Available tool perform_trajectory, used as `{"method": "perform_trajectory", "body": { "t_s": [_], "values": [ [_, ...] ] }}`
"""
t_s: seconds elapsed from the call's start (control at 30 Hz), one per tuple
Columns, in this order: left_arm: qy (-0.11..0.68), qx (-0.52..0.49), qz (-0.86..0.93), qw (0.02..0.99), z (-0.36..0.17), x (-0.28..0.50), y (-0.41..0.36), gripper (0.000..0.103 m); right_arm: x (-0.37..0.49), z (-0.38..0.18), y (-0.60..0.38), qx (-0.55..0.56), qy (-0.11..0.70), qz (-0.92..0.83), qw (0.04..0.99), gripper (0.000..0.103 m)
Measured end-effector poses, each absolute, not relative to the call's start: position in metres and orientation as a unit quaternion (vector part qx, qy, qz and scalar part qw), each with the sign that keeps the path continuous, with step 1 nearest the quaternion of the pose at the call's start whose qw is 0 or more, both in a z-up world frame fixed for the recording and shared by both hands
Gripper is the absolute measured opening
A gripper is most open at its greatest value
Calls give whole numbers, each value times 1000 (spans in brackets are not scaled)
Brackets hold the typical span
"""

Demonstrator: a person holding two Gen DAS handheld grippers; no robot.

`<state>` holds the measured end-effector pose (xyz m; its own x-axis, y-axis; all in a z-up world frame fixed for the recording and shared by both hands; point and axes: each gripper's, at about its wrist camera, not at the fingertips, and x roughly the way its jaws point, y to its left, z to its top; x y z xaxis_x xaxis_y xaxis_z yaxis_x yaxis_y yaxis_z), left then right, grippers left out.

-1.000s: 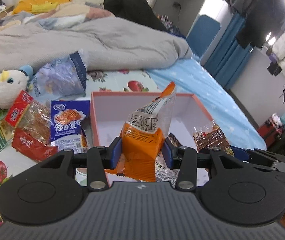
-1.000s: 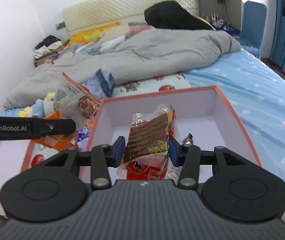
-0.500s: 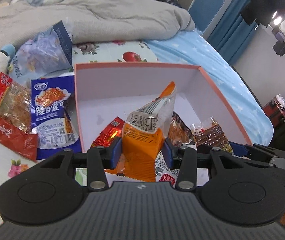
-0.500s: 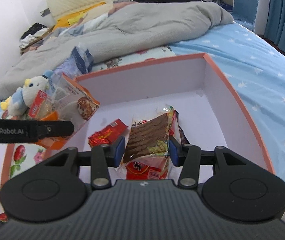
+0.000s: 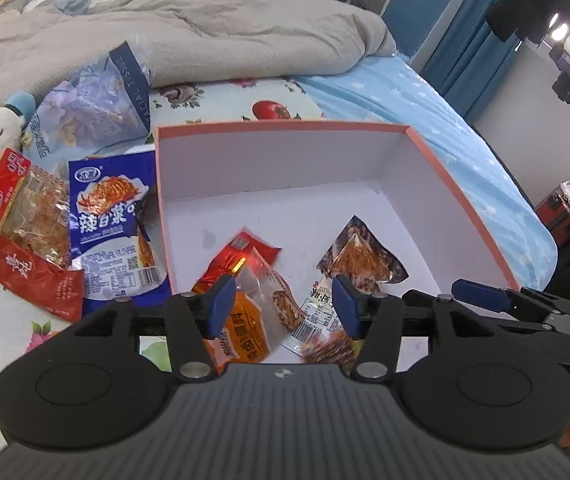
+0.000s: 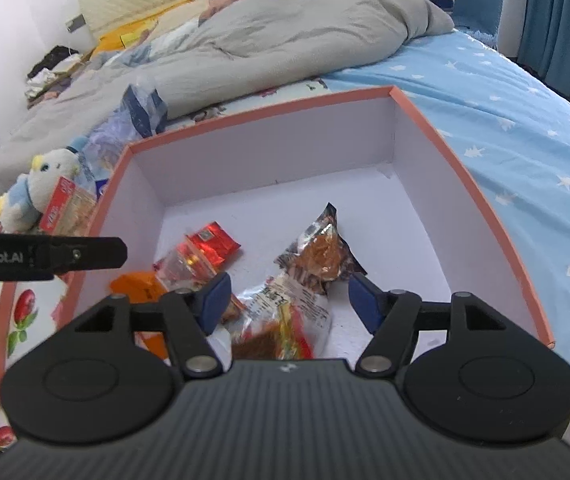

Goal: Organize snacks
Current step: 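Raise both open tools out of the box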

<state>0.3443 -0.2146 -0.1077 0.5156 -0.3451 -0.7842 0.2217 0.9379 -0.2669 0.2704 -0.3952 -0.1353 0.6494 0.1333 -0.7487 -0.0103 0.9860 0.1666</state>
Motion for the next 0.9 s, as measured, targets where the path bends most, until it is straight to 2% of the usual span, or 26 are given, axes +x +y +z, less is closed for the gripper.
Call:
{"method": "perform_trajectory", "body": {
  "t_s": [0.9],
  "values": [
    [346, -98, -165, 918, 5, 240, -153, 59, 206, -46, -349, 64, 315, 70, 944, 67]
  ]
}}
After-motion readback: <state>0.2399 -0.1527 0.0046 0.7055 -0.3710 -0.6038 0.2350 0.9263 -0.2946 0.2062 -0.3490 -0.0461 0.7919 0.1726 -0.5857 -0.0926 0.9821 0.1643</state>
